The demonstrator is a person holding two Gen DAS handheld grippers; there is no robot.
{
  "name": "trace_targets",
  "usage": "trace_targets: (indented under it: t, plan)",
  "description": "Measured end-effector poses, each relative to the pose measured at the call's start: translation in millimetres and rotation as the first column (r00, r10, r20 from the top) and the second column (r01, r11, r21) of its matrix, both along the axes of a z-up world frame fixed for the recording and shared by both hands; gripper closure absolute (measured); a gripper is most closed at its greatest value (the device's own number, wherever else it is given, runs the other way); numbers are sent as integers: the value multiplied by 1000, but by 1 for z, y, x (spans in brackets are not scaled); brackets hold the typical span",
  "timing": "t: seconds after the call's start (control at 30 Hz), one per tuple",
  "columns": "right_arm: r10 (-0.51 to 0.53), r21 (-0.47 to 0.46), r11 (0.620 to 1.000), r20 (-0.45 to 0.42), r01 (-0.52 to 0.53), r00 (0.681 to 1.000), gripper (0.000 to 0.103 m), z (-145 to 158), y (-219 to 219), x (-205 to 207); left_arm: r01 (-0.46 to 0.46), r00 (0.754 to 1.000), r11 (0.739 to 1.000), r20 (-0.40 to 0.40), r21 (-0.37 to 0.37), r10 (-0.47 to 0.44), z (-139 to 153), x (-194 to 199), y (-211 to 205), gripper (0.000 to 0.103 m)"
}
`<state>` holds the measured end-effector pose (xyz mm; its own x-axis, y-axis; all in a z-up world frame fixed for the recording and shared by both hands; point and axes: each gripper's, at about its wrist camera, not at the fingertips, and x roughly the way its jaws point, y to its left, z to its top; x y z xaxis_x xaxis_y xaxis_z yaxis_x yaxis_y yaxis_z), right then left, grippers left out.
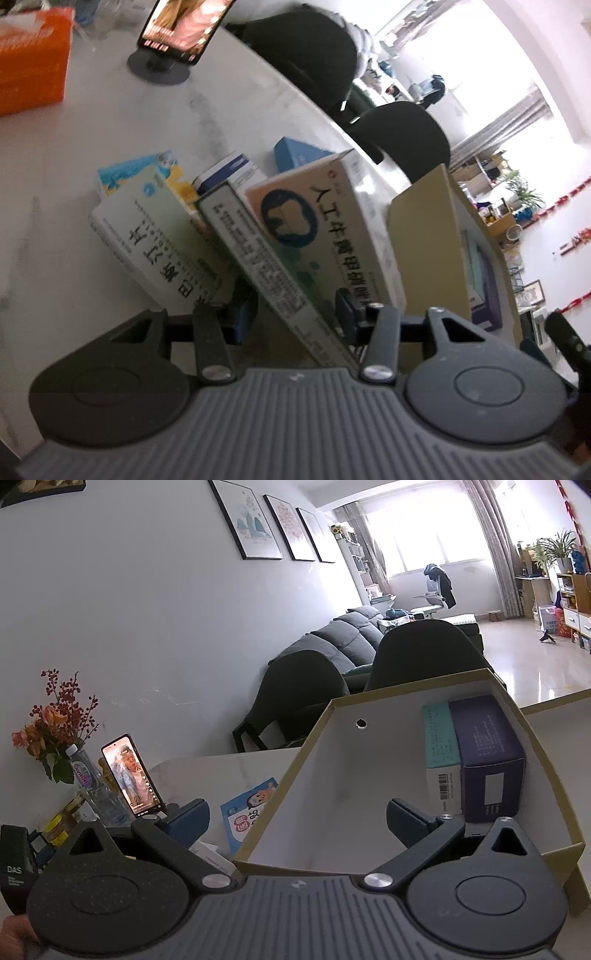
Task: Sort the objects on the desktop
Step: 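Move the left tool to the green-and-white medicine box and grasp it, then lift the green box with the left gripper and carry it over the beige box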
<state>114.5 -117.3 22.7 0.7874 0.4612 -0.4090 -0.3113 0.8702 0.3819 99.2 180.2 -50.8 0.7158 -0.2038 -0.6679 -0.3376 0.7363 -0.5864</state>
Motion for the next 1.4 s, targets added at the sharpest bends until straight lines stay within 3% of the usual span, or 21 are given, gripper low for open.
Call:
trace_targets:
  t: [0.1,0.3,0.9,1.17,1.4]
  plan:
    - [-2,-1,1000,-3,2,1000,1,-1,-2,1,-33,999,999,3,-26,33,-2,-4,4,77]
    - [-8,3,1000,-1,8,1000,1,0,-5,0,-49,997,999,54,-8,50,15,-13,9,85]
    - [-11,15,1000,23,11,1000,1,5,-11,-9,-116,970,993,217,29,107,64,-29,20,85]
    - [-39,29,999,32,38,999,1,8,-20,-12,18,964,999,265,33,-27,88,-7,2,85]
    - [-68,36,997,38,67,997,1,10,-30,-12,167,949,984,261,66,-178,98,31,-31,85]
